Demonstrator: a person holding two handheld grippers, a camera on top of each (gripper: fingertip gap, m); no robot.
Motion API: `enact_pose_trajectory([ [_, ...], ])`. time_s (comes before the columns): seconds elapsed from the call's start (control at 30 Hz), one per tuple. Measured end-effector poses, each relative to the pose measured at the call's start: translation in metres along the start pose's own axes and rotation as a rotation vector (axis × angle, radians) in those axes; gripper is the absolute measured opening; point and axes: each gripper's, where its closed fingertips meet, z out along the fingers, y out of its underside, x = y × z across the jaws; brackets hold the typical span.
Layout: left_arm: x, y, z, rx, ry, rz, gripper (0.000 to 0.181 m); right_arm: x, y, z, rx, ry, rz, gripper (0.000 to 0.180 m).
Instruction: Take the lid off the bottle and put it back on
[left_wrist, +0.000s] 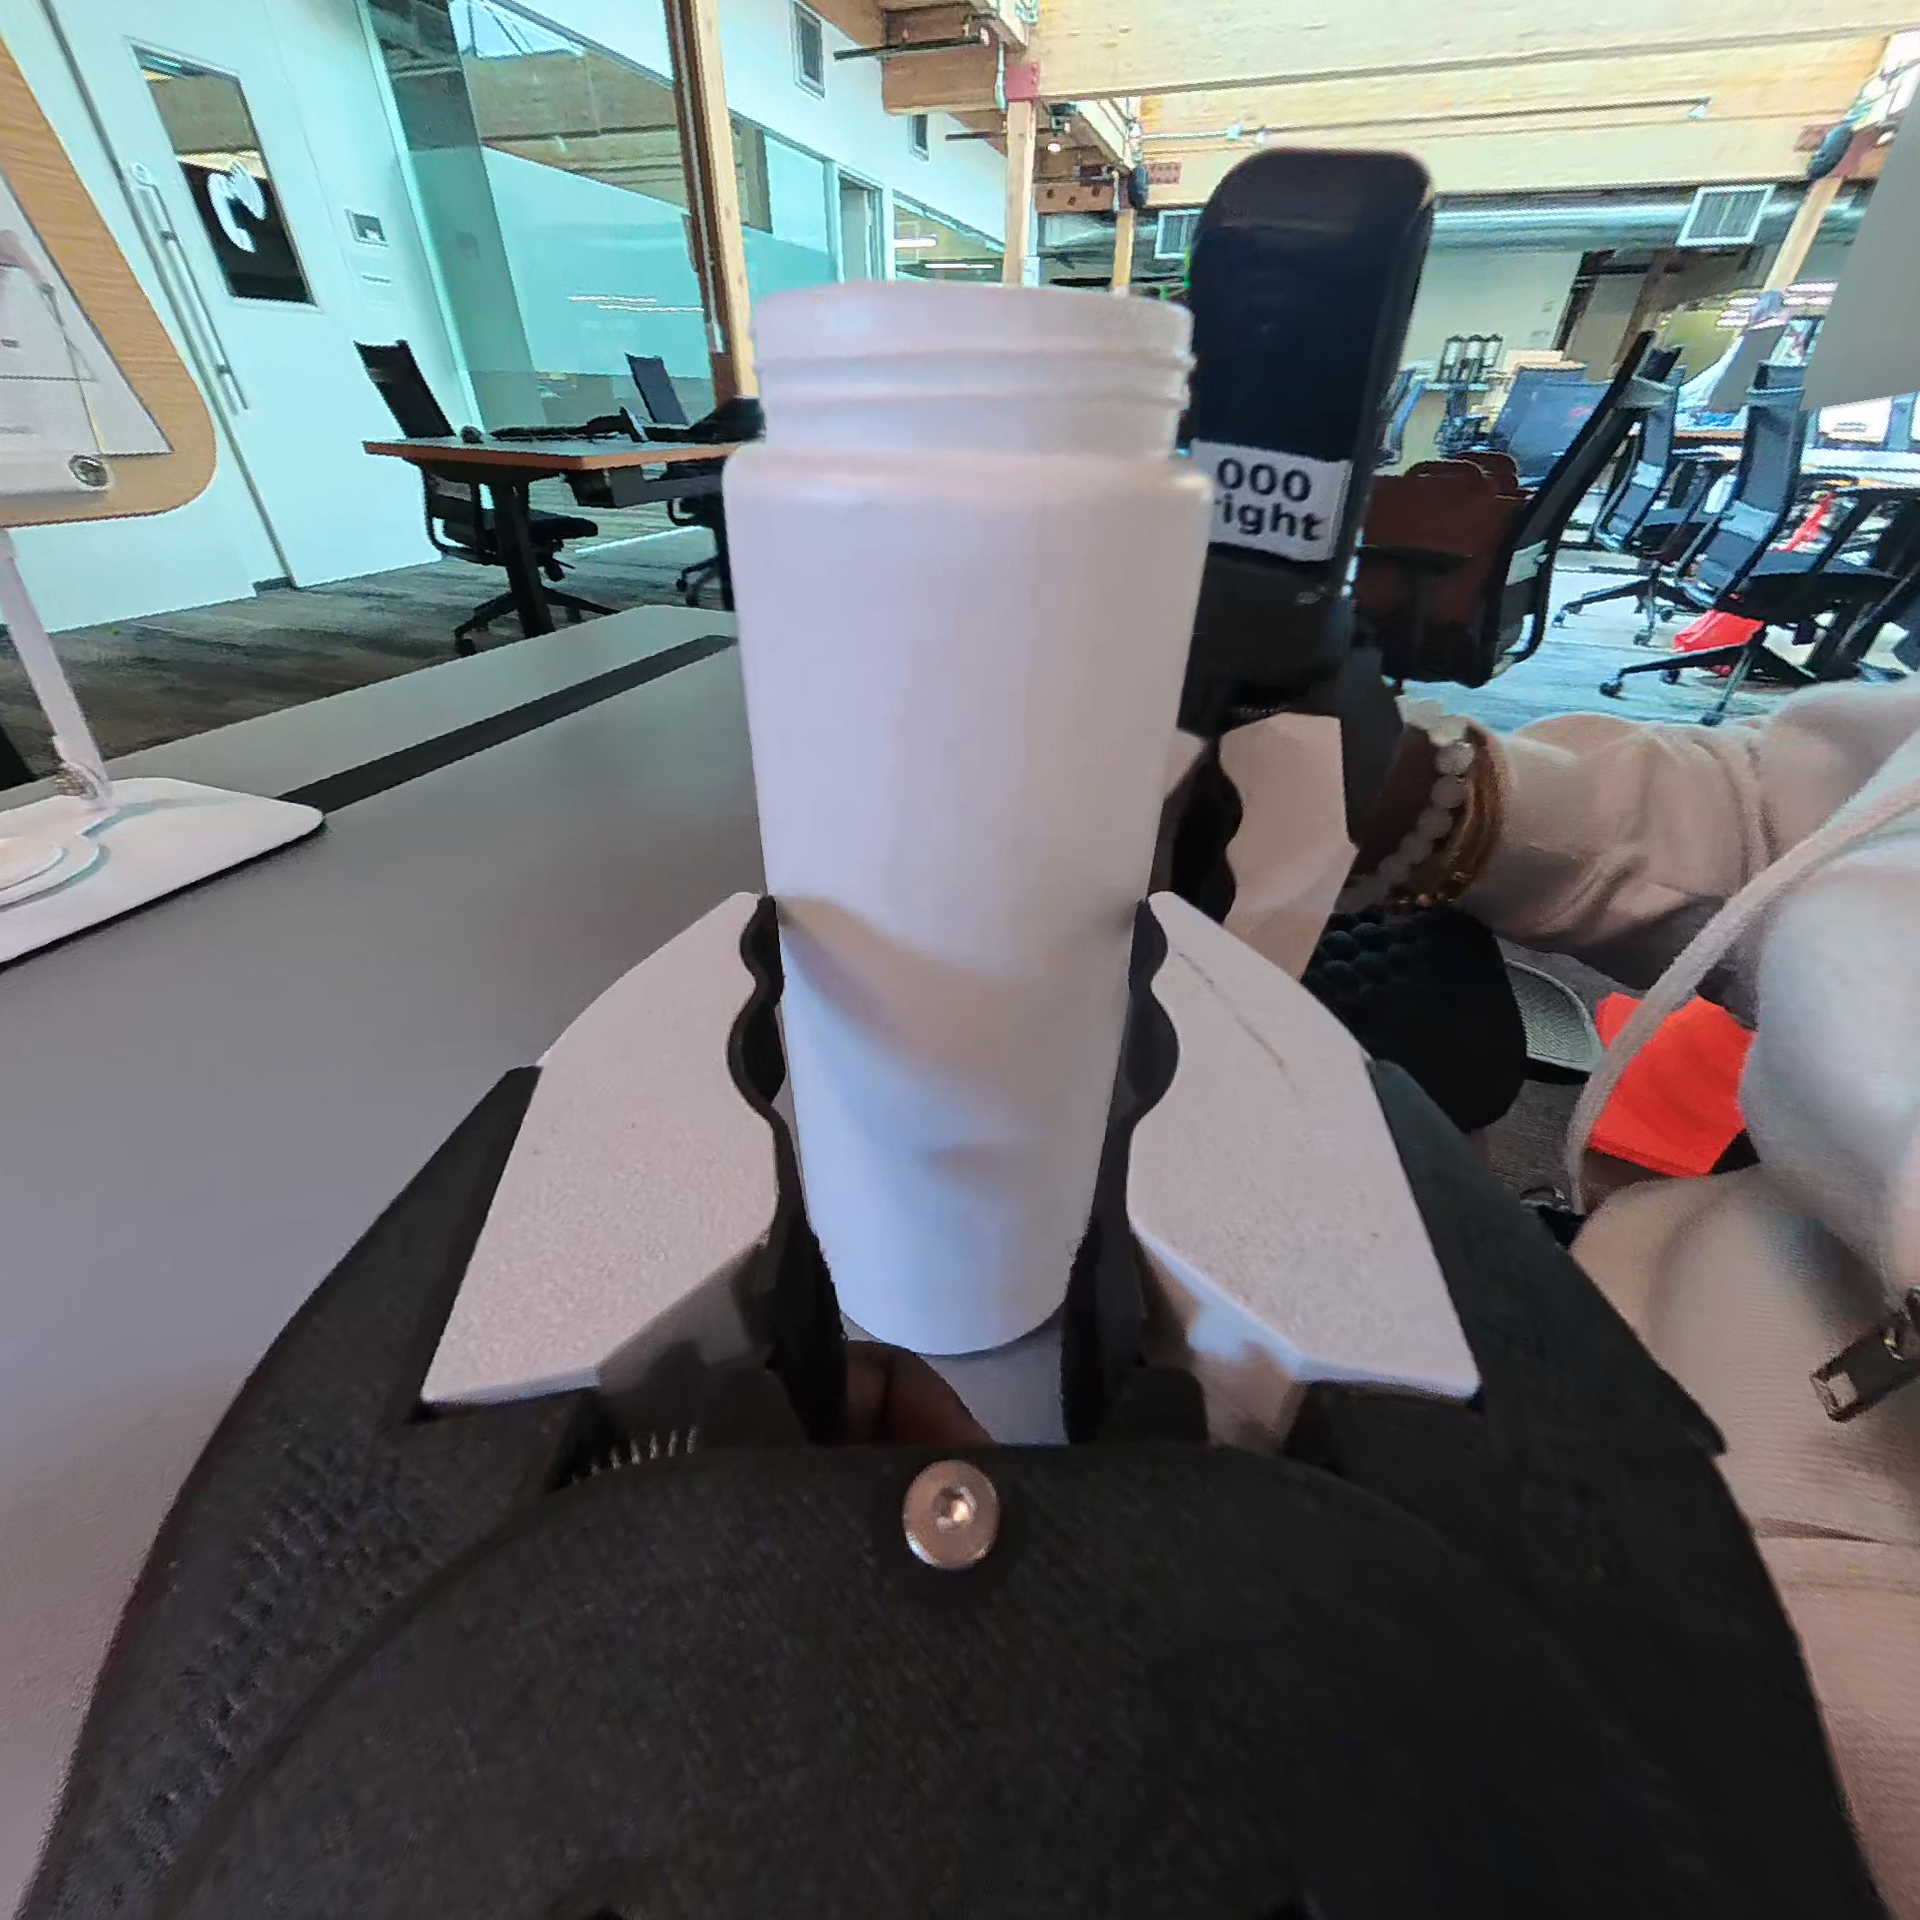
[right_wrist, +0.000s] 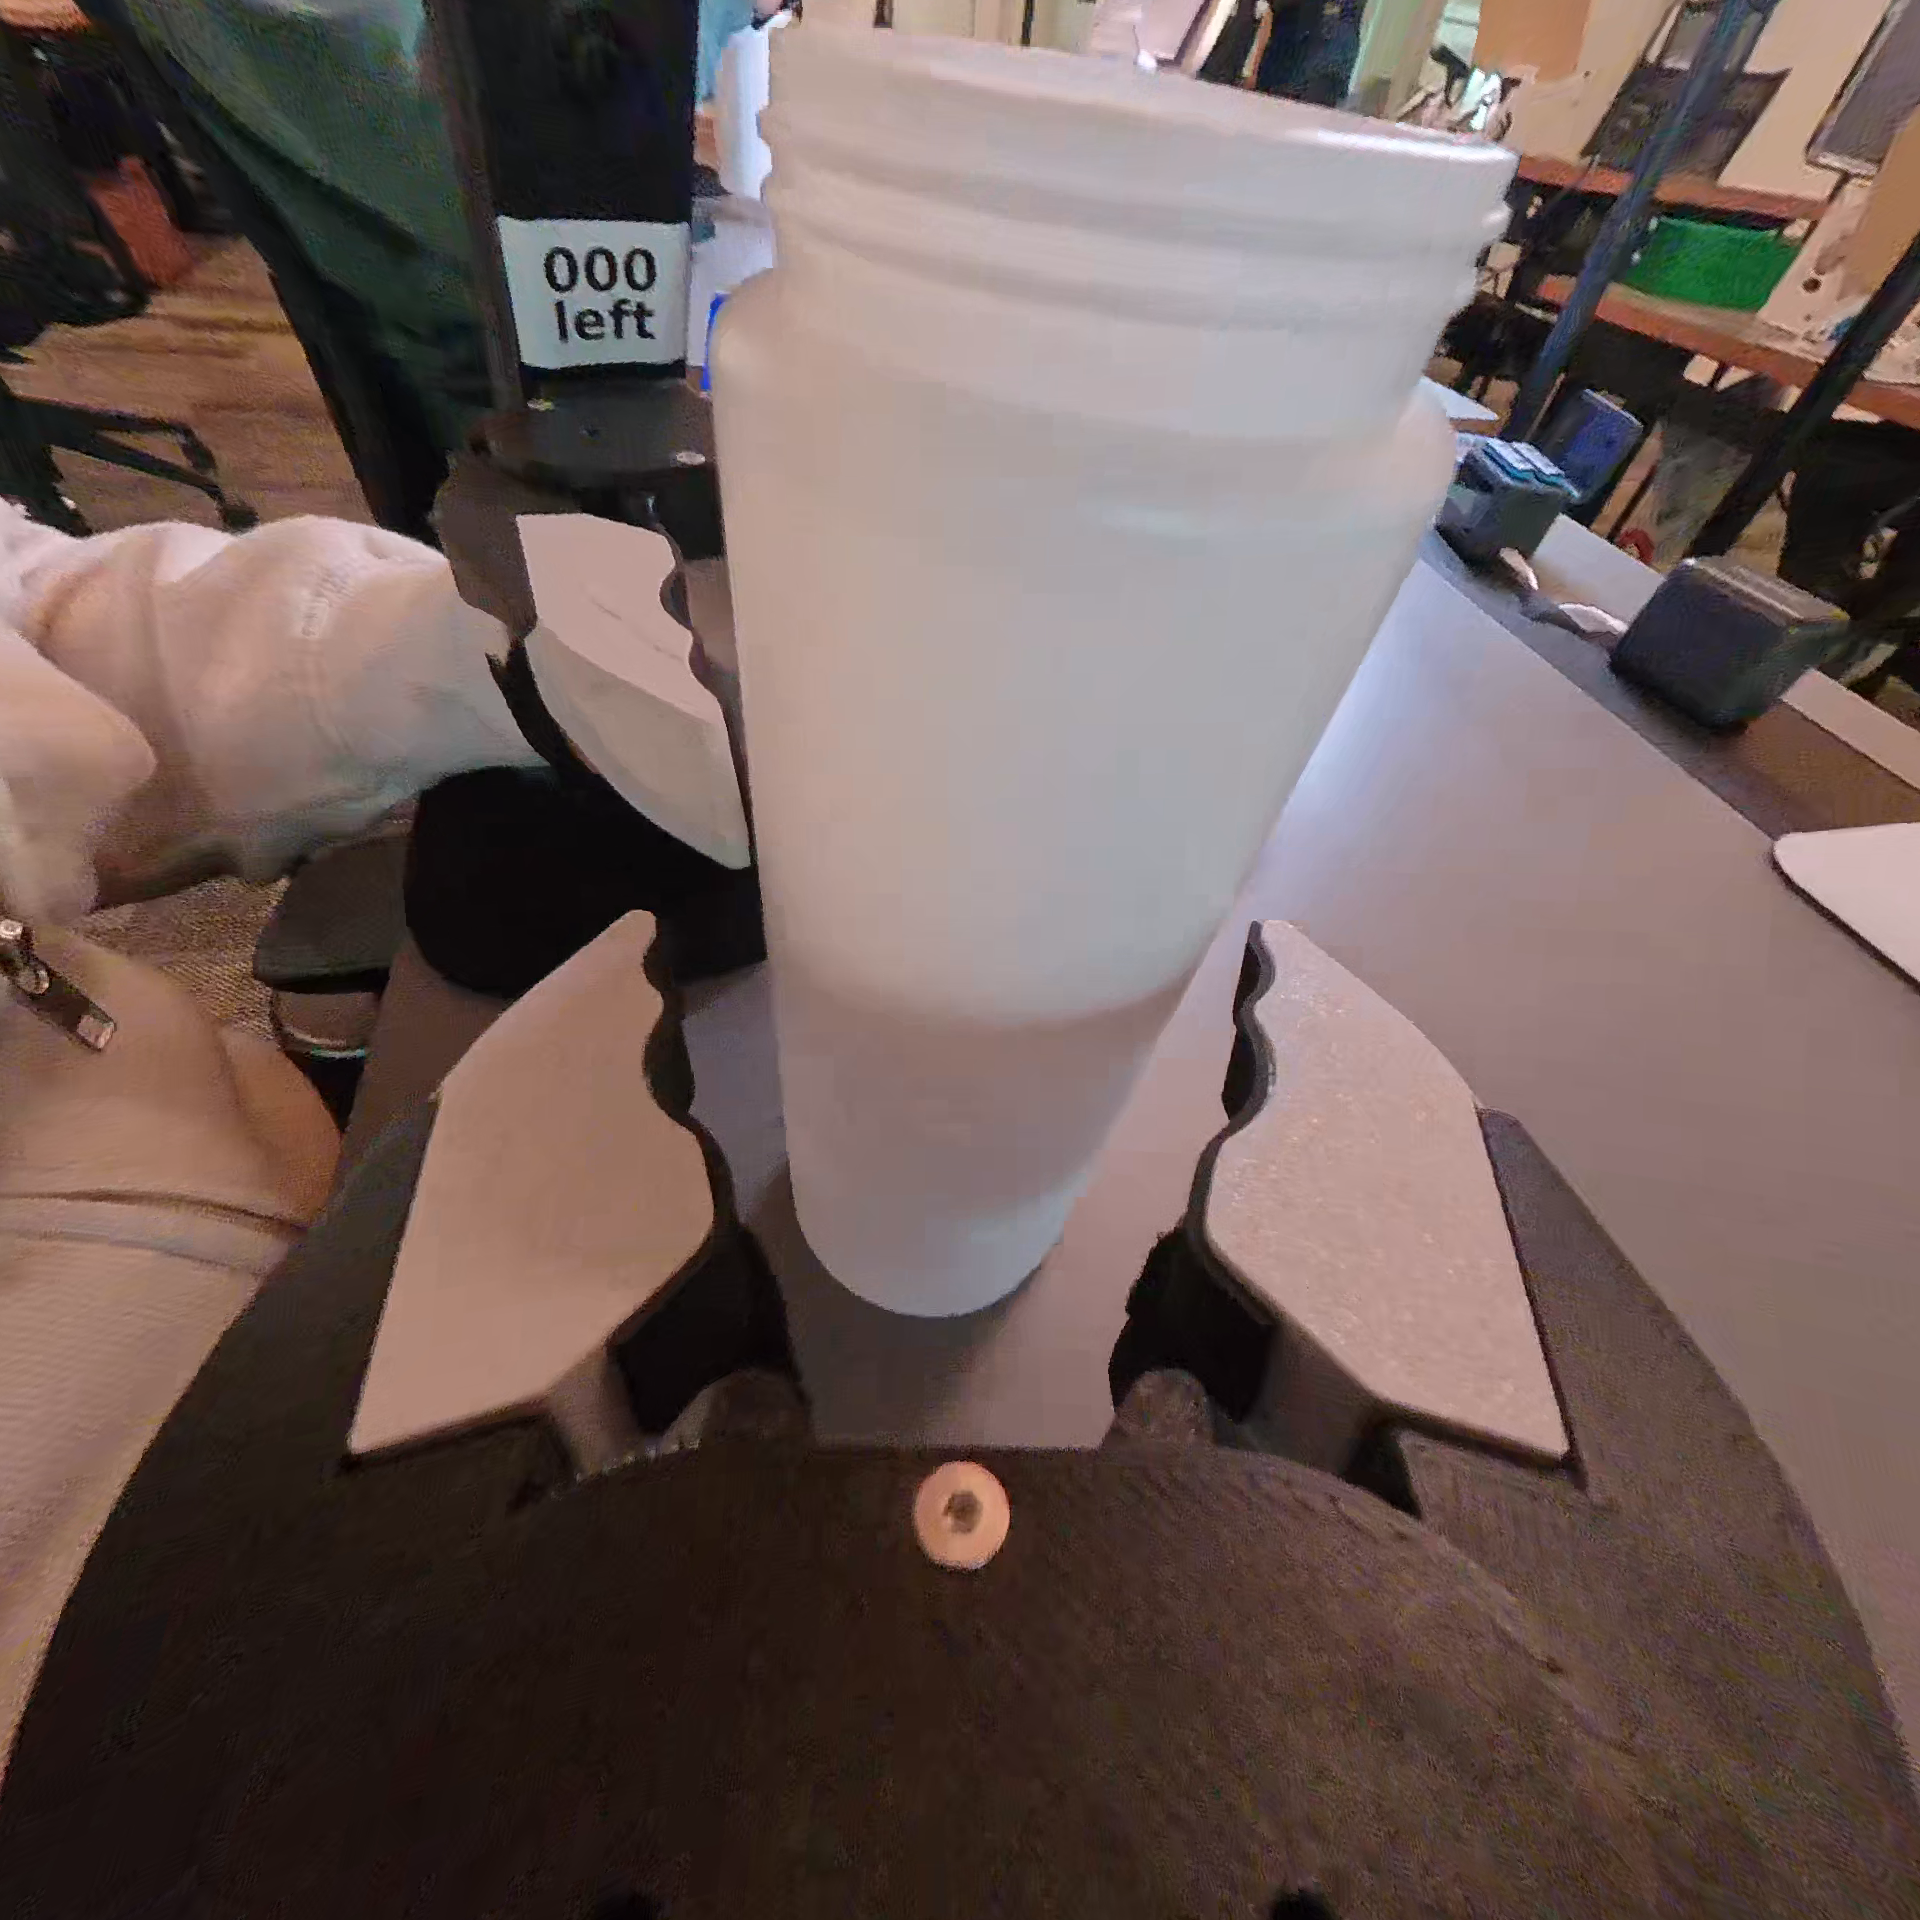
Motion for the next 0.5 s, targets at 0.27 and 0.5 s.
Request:
enact_pose_trajectory([
  [0.27,0.014,-0.012,-0.003,0.085,0.065,0.04,0.067,-0.003,-0.019,-0.003,0.104,0.03,-0.056,0.088],
  [0.5,0.002,-0.012,-0.006,0.078,-0.037,0.088,0.071,0.039,-0.1,-0.107,0.274,0.367,-0.077,0.087],
])
